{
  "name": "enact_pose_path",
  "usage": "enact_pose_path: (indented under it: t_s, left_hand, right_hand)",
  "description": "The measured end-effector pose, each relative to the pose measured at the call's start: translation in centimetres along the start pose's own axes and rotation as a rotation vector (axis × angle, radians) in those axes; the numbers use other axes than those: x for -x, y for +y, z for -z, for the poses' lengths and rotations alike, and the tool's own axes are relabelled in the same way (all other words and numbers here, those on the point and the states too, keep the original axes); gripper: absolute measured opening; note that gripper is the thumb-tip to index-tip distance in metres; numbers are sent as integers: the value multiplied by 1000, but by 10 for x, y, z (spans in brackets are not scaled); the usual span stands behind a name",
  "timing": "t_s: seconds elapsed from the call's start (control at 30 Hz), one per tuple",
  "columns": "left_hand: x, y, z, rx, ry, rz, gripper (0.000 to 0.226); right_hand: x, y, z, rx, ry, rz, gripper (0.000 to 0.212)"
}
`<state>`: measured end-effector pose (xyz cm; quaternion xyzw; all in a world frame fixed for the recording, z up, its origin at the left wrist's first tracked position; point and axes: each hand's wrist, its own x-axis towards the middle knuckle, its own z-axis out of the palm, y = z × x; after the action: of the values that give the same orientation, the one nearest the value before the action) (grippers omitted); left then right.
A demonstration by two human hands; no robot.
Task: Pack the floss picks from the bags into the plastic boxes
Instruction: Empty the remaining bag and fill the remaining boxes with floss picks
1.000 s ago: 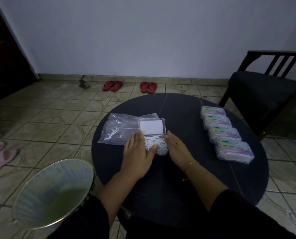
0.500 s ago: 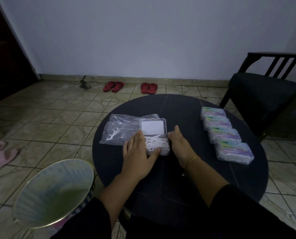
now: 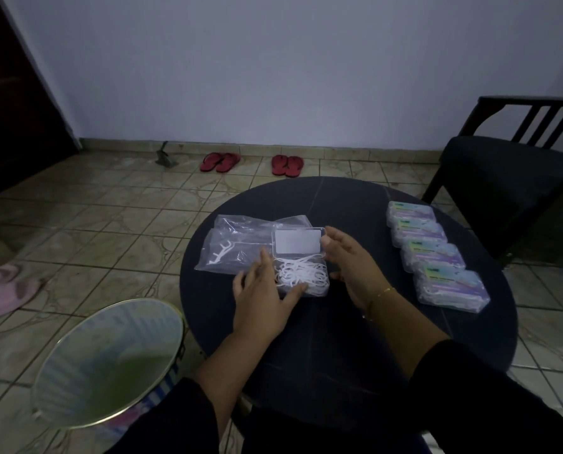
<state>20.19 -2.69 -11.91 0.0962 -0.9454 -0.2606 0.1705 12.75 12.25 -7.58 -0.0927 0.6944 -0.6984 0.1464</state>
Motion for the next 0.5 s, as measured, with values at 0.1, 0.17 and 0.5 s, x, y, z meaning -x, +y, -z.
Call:
enact_pose_path:
  t_s: [0.1,0.17,0.5]
  left_hand:
    - [0,-1,-2,-24,-11,-11,93]
    - [-1,0,-2,-30,-16,-13,92]
    - [0,-2,2,81,-41,13,99]
  right_hand:
    - [7,4,-1,-37,25,58,16]
    - [11,10,-1,-12,35,88,12]
    - [29,29,-1,173,-7,111,15]
